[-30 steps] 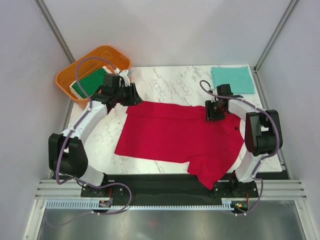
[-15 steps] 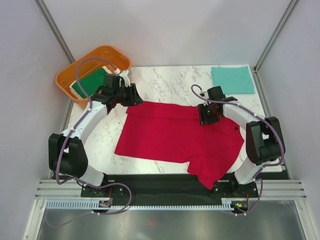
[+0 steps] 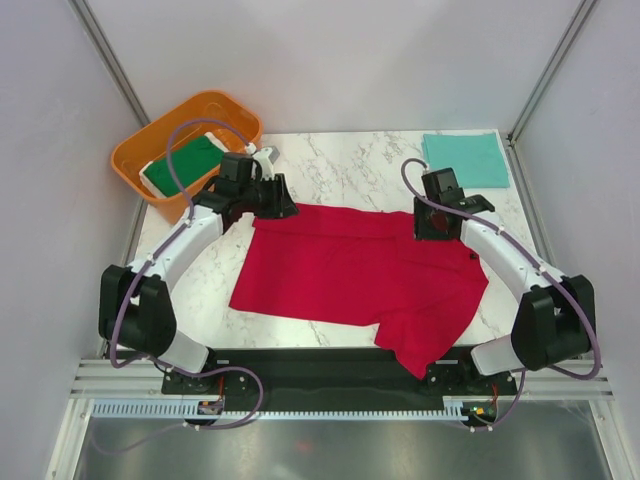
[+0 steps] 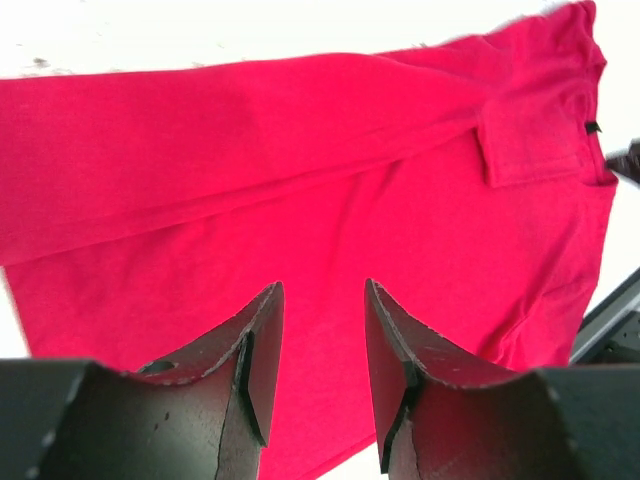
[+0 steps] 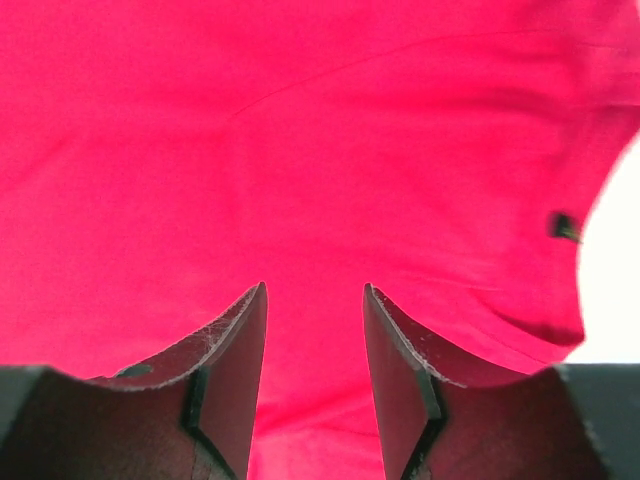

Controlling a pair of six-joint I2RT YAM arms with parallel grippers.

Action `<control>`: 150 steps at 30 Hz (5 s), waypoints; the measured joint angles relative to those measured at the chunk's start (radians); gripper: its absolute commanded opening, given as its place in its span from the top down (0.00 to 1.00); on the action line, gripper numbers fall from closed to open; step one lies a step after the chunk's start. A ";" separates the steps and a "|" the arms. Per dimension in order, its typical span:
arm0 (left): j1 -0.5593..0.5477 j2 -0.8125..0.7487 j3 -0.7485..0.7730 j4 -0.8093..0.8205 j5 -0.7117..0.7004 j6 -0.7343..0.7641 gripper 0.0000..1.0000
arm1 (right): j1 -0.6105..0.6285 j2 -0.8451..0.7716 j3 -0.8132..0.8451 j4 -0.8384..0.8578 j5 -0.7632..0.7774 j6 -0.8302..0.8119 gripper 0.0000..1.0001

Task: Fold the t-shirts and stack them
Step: Fold the tshirt

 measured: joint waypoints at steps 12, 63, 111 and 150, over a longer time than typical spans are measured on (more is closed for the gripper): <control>-0.035 0.240 0.034 0.057 -0.018 -0.080 0.54 | -0.268 0.237 0.071 0.079 0.194 0.096 0.49; -0.406 0.309 0.084 0.397 -0.052 -0.374 0.59 | -0.496 0.264 0.044 0.084 -0.002 0.381 0.64; -0.534 0.773 0.389 0.481 -0.254 -0.576 0.62 | -0.495 0.133 -0.195 0.288 -0.089 0.509 1.00; -0.552 0.751 0.410 0.466 -0.264 -0.612 0.98 | -0.495 -0.108 -0.266 0.217 -0.112 0.487 1.00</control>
